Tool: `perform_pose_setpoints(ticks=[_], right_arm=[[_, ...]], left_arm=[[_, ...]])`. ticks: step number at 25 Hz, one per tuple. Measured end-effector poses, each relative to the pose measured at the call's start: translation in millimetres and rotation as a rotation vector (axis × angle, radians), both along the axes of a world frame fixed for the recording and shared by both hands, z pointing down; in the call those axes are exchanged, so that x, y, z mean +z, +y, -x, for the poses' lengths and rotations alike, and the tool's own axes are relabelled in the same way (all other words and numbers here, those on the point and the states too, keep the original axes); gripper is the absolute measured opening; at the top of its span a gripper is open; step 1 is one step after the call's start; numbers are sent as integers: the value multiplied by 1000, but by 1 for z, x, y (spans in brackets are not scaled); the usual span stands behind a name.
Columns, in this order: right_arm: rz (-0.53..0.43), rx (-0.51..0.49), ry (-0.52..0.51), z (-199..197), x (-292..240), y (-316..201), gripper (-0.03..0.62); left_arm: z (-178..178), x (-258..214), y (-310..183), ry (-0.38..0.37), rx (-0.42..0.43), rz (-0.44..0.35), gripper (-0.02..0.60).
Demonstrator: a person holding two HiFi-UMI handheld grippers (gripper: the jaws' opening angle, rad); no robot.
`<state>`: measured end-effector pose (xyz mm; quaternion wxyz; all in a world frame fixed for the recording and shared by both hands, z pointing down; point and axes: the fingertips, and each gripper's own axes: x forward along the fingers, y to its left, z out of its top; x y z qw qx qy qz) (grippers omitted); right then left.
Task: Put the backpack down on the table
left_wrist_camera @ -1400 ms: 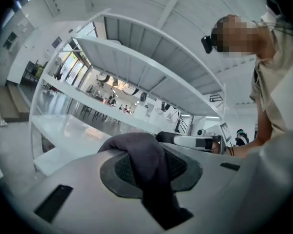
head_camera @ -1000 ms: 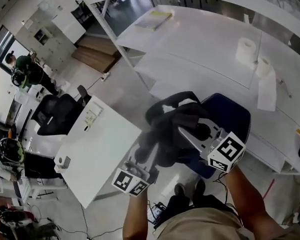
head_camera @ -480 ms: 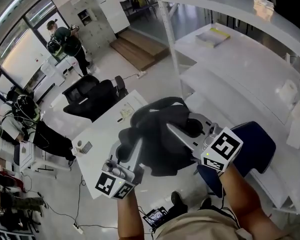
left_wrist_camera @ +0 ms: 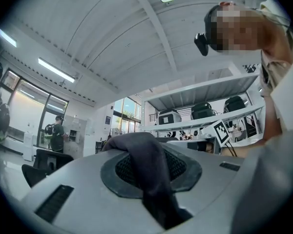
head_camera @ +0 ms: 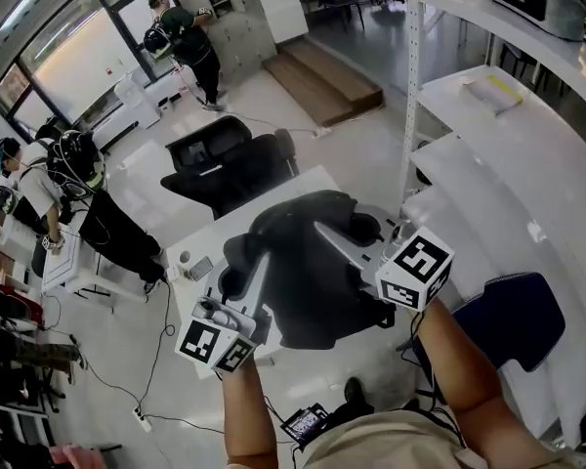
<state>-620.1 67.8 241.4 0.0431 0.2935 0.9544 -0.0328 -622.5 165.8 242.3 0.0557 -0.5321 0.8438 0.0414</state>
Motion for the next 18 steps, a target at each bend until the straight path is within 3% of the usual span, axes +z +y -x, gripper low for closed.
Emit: perform_pose_setpoints(ticks=[4,8,18], right_arm=[[-8,30,51,56,30,5,63],[-5,50,152,84,76,6,63],[-11,116,533,78,241,-10,87]], left_arm=[[48,28,5,38,-13,4,89],[81,76,-2,108,-28,60,94],[94,226,-3,419,-62,227,106]])
